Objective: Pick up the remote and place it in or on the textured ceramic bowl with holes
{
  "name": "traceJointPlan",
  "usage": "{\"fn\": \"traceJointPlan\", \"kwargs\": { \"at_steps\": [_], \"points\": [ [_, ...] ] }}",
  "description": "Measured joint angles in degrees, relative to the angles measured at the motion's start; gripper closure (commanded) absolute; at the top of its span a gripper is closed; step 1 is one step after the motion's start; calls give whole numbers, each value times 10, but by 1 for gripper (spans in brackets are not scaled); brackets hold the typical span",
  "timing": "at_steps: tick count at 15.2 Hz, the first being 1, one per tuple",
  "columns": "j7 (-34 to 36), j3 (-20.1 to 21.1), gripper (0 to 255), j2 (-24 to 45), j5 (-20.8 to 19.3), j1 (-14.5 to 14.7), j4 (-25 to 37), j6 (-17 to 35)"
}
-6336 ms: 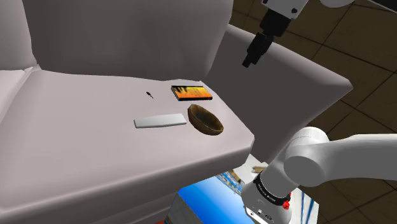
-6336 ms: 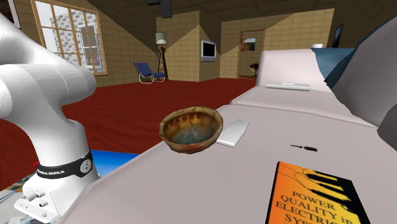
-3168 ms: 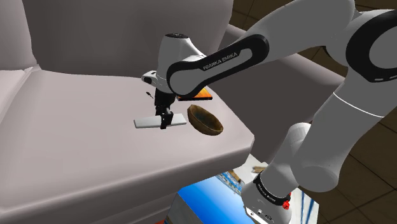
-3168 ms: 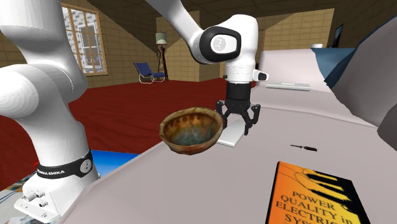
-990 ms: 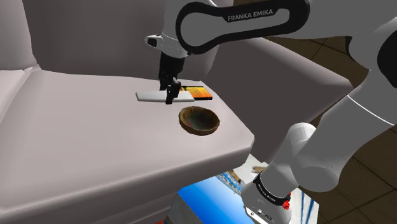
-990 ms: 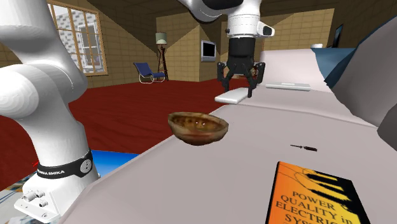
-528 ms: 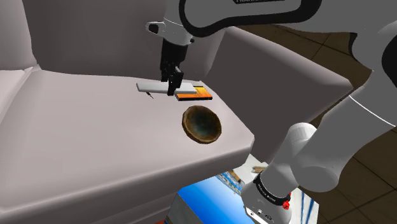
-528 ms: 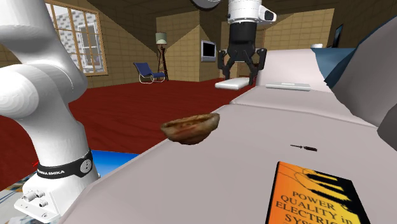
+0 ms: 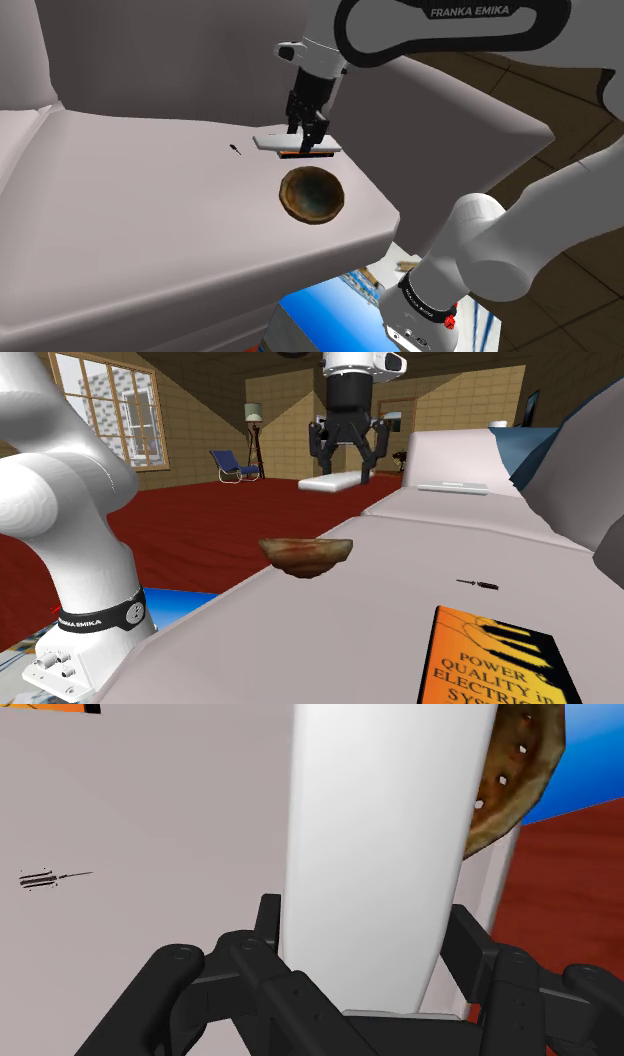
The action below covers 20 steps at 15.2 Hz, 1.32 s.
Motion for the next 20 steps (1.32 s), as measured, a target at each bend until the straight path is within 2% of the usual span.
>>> {"fn": "traceJointPlan", "kwargs": {
  "at_steps": [7, 11, 20],
  "points": [
    [-48, -36, 255, -145, -22, -25, -112, -32],
    [-53, -41, 255, -154, -26, -28, -142, -12],
    [-53, -45, 255, -136, -29, -29, -205, 69]
  ]
}}
